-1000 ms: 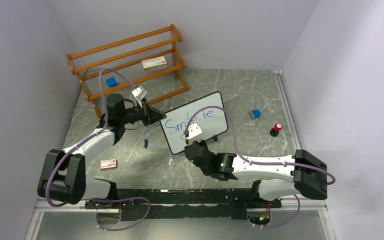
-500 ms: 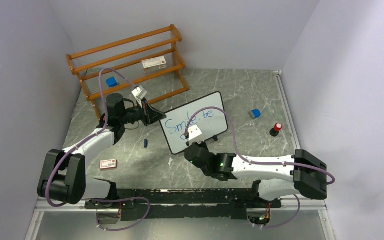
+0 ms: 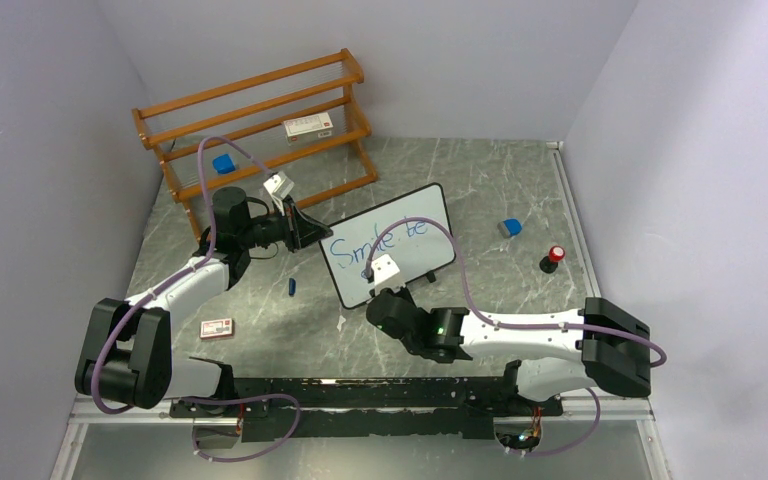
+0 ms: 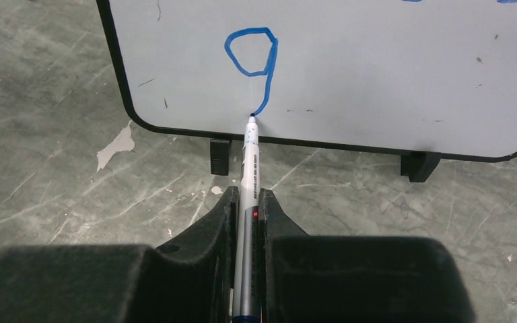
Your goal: Write a sentence on the whiteboard
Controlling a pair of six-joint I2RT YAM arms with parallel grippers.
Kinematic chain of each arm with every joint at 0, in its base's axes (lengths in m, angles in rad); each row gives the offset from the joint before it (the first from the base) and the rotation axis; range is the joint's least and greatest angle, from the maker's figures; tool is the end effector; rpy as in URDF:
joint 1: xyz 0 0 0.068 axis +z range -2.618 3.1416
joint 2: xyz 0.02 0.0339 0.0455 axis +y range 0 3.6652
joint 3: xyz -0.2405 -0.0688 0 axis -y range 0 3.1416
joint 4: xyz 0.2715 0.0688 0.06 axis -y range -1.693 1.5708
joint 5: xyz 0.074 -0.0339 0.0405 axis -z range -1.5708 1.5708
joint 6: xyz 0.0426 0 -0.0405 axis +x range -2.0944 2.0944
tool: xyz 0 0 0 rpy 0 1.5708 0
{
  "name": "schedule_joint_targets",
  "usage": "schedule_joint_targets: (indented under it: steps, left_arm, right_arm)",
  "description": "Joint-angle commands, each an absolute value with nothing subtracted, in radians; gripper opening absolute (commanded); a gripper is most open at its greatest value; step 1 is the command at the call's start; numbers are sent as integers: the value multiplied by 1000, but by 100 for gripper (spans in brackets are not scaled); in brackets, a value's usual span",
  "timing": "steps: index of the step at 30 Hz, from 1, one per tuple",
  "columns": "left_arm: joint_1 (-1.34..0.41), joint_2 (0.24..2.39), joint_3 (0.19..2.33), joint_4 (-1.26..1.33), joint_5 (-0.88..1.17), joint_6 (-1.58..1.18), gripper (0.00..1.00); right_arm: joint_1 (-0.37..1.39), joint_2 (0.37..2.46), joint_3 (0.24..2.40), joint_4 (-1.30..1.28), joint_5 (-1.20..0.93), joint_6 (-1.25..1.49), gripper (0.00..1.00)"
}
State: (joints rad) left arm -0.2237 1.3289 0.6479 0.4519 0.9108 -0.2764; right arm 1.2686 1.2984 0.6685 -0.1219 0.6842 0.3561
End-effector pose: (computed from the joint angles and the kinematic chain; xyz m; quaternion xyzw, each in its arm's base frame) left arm 0.2935 -0.1013 0.1999 0.2548 0.7104 -0.4719 0.4557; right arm 0.1115 0.2671 0.1606 -0.2608 0.8346 0.0606 0.4814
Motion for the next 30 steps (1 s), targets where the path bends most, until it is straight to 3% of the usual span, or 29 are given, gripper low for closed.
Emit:
schedule_joint_targets:
  steps: [1,12,30]
  left_arm:
    - [-215,1348,661,425,901,-231,5]
    - [-215,1350,660,430,903,-236,5]
    - [-215,1355,663,417,902,-229,5]
  right_arm:
    - [1269,1327,692,-77,650,359,0]
    - [1271,1301,687,22,659,356,0]
    - [1266,1121,625,-46,718,352,0]
